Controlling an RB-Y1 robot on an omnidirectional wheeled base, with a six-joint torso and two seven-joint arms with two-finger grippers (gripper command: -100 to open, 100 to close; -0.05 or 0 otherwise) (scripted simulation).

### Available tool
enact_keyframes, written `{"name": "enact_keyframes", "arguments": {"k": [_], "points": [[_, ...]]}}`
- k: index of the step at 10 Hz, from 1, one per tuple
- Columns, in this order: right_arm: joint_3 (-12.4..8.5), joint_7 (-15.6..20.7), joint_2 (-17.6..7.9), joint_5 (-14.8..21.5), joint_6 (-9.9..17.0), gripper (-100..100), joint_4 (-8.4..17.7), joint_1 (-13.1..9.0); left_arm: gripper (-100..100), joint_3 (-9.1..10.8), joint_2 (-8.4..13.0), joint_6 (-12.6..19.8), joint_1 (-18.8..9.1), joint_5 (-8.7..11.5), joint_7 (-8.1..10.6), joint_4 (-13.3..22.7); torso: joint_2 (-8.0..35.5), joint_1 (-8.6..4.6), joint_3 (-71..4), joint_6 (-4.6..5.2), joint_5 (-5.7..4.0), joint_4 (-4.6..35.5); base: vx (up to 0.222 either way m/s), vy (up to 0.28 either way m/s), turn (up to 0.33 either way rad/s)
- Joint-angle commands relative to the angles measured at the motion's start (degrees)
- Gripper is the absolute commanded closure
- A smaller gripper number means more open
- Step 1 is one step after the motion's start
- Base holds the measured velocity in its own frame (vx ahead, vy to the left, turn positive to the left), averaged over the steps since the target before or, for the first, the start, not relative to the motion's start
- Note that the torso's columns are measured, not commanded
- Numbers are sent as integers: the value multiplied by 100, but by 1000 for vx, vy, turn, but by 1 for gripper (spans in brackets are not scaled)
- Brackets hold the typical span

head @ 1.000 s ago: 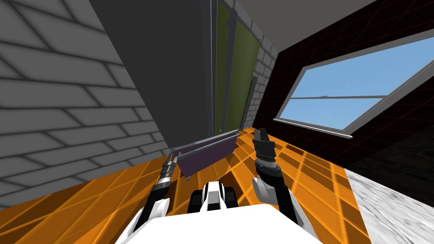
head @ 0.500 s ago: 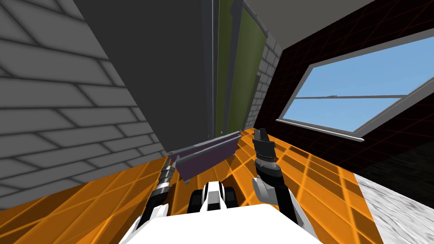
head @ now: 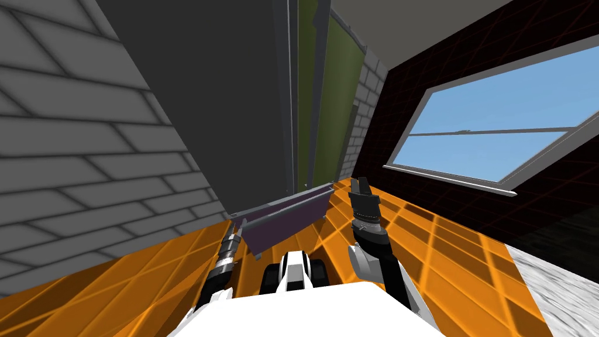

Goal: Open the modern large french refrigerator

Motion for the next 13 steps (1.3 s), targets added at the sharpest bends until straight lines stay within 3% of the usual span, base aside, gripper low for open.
{"name": "enact_keyframes", "arguments": {"k": [1, 5, 8, 11, 12, 13], "points": [[0, 0, 0, 0, 0, 0, 0, 0, -100, 33, -101, -6, -7, 27, 21, 315, -21, 10, -12, 4, 15, -16, 47, 3, 25], [0, 0, 0, 0, 0, 0, 0, 0, -100, 77, -242, -122, -72, 58, 63, 690, -21, 13, -9, 9, 16, -12, 42, -2, 8], [0, 0, 0, 0, 0, 0, 0, 1, -100, 125, -596, -246, -144, 91, 109, 1100, -19, -8, -6, 24, 23, -14, 53, 8, 34], [0, 0, 0, 0, 0, 0, 0, -1, -100, 125, -596, -246, -144, 91, 109, 1100, -46, 3, -12, 53, 57, -34, 8, 6, -6], [0, 0, 0, 0, 0, 0, 0, 0, -100, 135, -753, -272, -159, 98, 118, 1187, -40, -5, -12, 47, 48, -28, 7, 6, 14], [0, 0, 0, 0, 0, 0, 0, -1, -100, 135, -753, -272, -159, 98, 118, 1187, -58, 2, -14, 55, 67, -45, 14, 2, 0]]}}
